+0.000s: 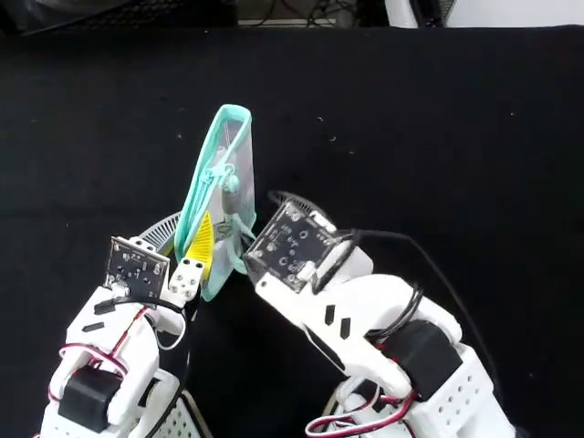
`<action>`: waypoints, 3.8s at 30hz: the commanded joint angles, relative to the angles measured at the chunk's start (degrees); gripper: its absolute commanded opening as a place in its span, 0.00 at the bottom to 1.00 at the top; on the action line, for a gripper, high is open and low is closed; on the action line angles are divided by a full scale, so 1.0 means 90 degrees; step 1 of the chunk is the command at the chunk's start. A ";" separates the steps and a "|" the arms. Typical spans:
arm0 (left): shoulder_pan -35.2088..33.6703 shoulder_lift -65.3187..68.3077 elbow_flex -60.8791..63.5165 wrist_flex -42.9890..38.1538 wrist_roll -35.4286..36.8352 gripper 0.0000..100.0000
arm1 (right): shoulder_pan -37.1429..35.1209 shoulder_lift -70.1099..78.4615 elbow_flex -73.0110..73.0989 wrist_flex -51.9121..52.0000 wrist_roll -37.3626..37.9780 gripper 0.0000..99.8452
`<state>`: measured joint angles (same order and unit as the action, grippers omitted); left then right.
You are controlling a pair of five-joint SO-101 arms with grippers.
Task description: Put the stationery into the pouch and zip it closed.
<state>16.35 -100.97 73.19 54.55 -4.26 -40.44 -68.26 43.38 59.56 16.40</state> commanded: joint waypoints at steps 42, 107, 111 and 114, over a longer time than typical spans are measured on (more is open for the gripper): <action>0.0024 0.0020 0.0298 0.0029 0.0068 0.05 | 0.0527 0.1792 -0.0259 -0.2403 0.0498 0.01; 0.0015 0.0010 0.0005 0.0371 0.0049 0.05 | -0.0010 0.1841 -0.0737 -0.2413 0.0049 0.01; 0.0005 0.0010 0.0015 0.0371 0.0049 0.05 | -0.0010 0.1783 -0.0757 -0.2374 0.0596 0.01; 0.0005 0.0010 0.0073 0.0352 0.0039 0.05 | -0.0010 0.1695 -0.0816 -0.2149 0.0733 0.01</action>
<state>16.00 -101.14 73.45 57.10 -4.18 -39.56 -51.65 40.57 39.69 21.41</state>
